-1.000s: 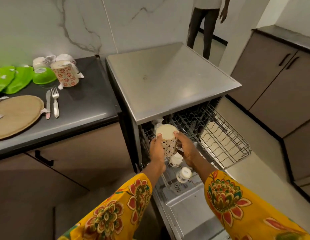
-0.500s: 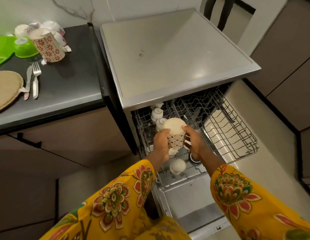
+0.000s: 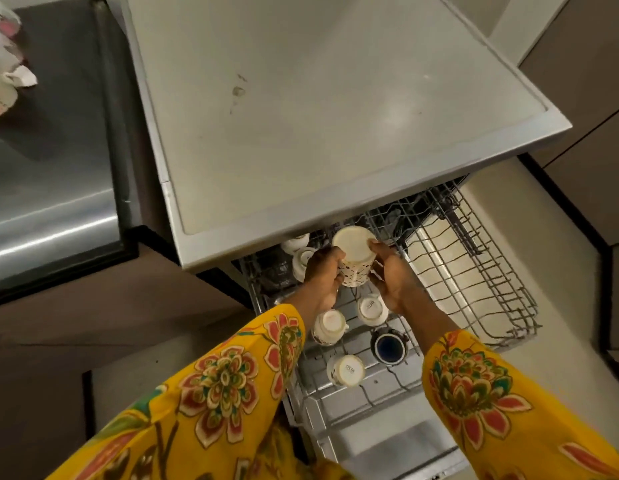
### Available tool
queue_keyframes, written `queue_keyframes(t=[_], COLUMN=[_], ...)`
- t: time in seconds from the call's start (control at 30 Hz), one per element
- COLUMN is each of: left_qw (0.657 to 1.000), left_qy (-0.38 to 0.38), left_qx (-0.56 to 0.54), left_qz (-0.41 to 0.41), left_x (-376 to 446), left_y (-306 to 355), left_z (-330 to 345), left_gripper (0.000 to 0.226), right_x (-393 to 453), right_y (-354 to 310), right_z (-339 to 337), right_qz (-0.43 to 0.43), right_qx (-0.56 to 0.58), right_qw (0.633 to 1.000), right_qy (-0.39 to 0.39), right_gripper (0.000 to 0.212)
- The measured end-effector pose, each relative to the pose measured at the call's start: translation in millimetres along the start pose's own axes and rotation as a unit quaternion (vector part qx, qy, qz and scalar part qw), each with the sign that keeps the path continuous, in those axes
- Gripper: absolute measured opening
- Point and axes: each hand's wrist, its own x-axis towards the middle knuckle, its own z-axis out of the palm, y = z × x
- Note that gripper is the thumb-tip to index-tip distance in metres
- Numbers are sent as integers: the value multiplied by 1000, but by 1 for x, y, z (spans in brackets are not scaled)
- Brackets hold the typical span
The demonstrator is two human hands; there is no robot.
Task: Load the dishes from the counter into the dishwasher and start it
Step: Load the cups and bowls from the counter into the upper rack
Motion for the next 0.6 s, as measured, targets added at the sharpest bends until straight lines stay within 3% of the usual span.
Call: queue_keyframes(t=[0.6], left_qw=[997], left_qy=[23], left_qx=[70], left_qz=[-31], left_x=[81], left_y=[-30], left_z=[18], left_gripper=[20], right_x=[71], right_y=[34], right_z=[-21], right_qz=[32], right_qx=[0], right_qw=[999], right_qy=[8], right_gripper=[25])
